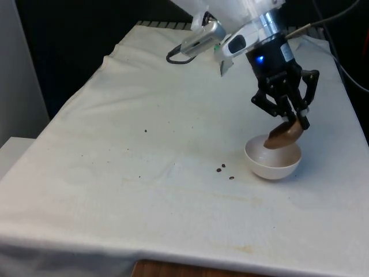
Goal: Pour the coffee beans from the cup into the bowl.
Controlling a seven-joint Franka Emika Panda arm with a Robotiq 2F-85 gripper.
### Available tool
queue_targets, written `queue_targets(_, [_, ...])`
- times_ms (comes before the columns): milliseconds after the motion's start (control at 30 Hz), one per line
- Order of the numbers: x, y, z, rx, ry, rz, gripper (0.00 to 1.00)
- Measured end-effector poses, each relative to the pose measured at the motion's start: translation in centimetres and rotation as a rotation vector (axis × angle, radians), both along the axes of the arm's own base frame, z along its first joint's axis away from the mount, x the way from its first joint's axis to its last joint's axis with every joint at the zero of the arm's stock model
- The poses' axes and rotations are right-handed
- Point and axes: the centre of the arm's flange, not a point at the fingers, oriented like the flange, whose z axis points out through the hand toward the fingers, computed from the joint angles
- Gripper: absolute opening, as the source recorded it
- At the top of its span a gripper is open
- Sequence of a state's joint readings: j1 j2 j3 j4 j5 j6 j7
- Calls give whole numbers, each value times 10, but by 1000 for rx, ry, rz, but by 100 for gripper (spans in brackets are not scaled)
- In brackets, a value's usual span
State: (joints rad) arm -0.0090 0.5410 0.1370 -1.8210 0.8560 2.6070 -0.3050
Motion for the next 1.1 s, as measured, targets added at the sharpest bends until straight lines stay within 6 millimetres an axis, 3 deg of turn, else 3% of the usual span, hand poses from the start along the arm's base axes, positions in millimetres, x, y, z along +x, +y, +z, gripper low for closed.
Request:
queue_targets(433, [-2, -17, -2, 77, -32, 4, 3])
queue_targets(1100, [-6, -22, -15, 127, -53, 19, 3])
